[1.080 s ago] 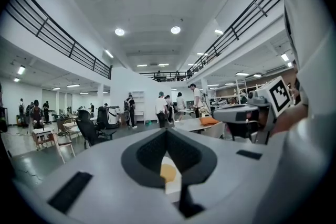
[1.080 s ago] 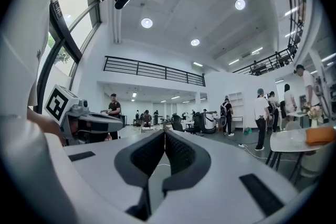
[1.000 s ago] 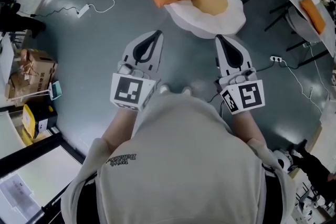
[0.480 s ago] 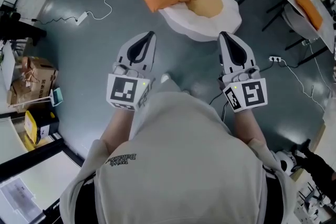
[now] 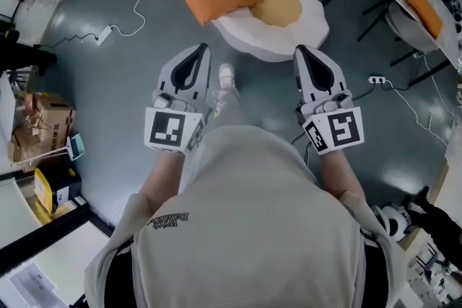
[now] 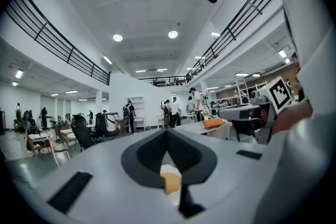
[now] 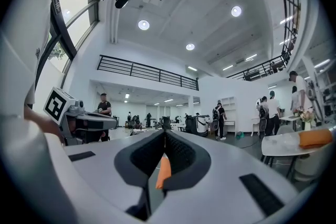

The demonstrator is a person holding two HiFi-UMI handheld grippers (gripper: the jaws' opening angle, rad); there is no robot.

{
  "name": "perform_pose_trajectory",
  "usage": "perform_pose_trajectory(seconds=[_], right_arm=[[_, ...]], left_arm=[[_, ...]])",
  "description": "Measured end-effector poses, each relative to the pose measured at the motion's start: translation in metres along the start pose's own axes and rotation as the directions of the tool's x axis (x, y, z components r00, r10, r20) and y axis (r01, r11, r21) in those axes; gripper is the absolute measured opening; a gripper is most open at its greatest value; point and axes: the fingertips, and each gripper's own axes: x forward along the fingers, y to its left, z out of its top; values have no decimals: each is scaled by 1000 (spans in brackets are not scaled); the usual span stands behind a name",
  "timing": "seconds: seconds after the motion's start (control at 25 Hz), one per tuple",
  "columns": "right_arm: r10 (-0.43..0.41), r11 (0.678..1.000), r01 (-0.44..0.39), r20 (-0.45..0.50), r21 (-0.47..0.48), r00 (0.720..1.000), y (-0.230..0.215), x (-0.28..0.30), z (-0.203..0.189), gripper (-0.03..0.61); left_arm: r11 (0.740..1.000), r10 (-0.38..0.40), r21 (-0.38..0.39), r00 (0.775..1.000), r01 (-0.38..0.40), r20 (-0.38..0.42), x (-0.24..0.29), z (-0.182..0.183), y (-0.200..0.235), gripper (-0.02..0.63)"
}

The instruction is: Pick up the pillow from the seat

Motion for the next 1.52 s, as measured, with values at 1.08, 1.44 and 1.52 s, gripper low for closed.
perform_pose_trajectory(seconds=[1.08, 1.44, 1.52], right_arm=[[13, 998, -4, -156, 57, 988, -94, 361, -60, 9], [-10, 998, 23, -191, 66, 981, -122, 437, -68, 9], [-6, 998, 19, -192, 66, 981, -125, 447, -67, 9]], left_arm=[[987, -85, -142, 992, 72, -90, 261, -83, 243, 11], [979, -161, -151, 975, 138, -150, 323, -95, 301, 11], [979, -160, -151, 975, 137, -154, 329, -94, 307, 11]])
